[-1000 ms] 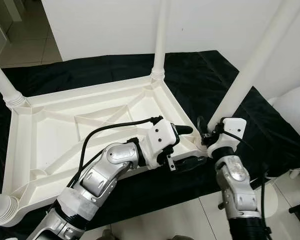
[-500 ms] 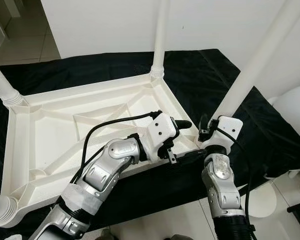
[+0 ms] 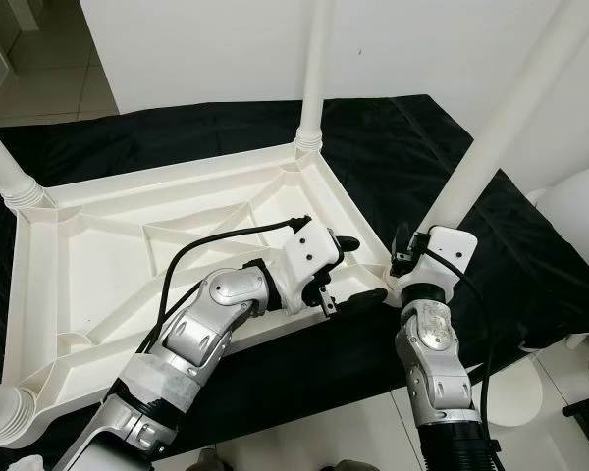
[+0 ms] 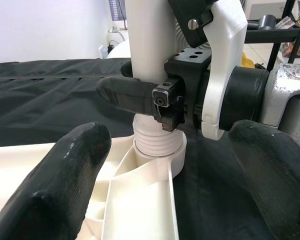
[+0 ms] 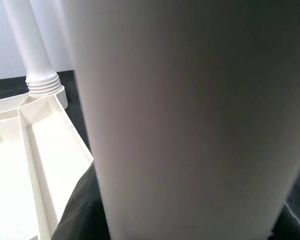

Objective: Building children table

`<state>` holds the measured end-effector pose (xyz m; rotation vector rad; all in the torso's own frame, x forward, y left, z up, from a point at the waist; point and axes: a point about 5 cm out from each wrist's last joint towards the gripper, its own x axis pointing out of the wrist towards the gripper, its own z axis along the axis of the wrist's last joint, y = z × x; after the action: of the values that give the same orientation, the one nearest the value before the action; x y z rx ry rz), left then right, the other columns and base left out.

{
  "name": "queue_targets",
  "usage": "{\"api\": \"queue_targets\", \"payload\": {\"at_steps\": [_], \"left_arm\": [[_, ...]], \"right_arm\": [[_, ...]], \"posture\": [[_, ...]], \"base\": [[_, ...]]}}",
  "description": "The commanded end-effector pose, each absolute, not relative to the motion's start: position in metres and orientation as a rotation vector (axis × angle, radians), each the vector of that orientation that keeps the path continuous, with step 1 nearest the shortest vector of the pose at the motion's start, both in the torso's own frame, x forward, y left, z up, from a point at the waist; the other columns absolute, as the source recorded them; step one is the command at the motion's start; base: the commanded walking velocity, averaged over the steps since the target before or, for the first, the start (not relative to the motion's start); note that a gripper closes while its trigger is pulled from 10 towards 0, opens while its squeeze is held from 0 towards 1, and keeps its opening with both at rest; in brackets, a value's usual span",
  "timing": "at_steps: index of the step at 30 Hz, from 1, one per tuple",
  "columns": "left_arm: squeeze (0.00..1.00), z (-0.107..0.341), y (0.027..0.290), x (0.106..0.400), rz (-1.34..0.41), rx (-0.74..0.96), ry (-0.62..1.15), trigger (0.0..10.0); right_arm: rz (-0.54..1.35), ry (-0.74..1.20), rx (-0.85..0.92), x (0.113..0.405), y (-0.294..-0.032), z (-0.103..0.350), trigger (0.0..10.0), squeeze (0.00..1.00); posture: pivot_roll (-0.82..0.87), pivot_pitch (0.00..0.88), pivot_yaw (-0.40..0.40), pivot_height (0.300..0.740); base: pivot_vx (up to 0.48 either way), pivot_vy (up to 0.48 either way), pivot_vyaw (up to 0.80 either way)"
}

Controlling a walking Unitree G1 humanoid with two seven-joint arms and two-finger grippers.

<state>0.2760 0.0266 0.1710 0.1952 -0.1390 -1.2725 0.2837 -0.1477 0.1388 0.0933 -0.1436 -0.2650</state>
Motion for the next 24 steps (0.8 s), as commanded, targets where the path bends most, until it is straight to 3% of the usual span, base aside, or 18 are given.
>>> {"api": "queue_targets", "payload": {"at_steps": [1,4,5,10,11,20,21,23,24], "left_arm": [[0.00,0.1708,0.0271,0.2786,-1.221,0.178,-0.136,10.0],[0.00,0.1714,0.0268,0.2786,-1.220,0.181,-0.141,10.0],[0.00,0.1724,0.0267,0.2783,-1.226,0.169,-0.147,0.0],[0.00,0.1733,0.0263,0.2770,-1.242,0.151,-0.150,0.0],[0.00,0.1725,0.0257,0.2775,-1.238,0.173,-0.146,10.0],[0.00,0.1718,0.0227,0.2751,-1.256,0.197,-0.154,10.0],[0.00,0.1717,0.0223,0.2745,-1.260,0.199,-0.156,10.0],[0.00,0.1717,0.0220,0.2742,-1.262,0.200,-0.157,10.0],[0.00,0.1716,0.0217,0.2738,-1.265,0.197,-0.155,10.0]], "right_arm": [[-0.282,-0.059,0.162,0.2837,-0.1398,0.1247,10.0,0.00],[-0.280,-0.059,0.164,0.2839,-0.1396,0.1248,10.0,0.00],[-0.278,-0.058,0.164,0.2840,-0.1393,0.1247,10.0,0.00],[-0.270,-0.058,0.158,0.2840,-0.1383,0.1249,10.0,0.00],[-0.265,-0.059,0.156,0.2838,-0.1376,0.1250,10.0,0.00],[-0.256,-0.062,0.148,0.2841,-0.1361,0.1257,10.0,0.00],[-0.249,-0.068,0.154,0.2840,-0.1358,0.1262,10.0,0.44],[-0.244,-0.072,0.158,0.2838,-0.1357,0.1266,10.0,0.44],[-0.231,-0.087,0.161,0.2834,-0.1356,0.1283,10.0,1.00]], "posture": [[-0.01,0.030,-0.010,0.740],[-0.01,0.029,-0.009,0.740],[-0.02,0.027,-0.010,0.740],[-0.02,0.027,-0.013,0.740],[-0.02,0.027,-0.013,0.740],[-0.02,0.027,-0.015,0.740],[-0.02,0.024,-0.013,0.740],[-0.02,0.024,-0.013,0.740],[-0.02,0.021,-0.011,0.740]], "base": [[0.000,0.000,0.00],[0.000,0.000,0.00],[0.000,0.000,0.00],[0.000,0.000,0.00],[0.000,0.000,0.00],[0.000,0.000,0.00],[0.000,0.000,0.00],[0.000,0.000,0.00],[0.000,0.000,0.00]]}}
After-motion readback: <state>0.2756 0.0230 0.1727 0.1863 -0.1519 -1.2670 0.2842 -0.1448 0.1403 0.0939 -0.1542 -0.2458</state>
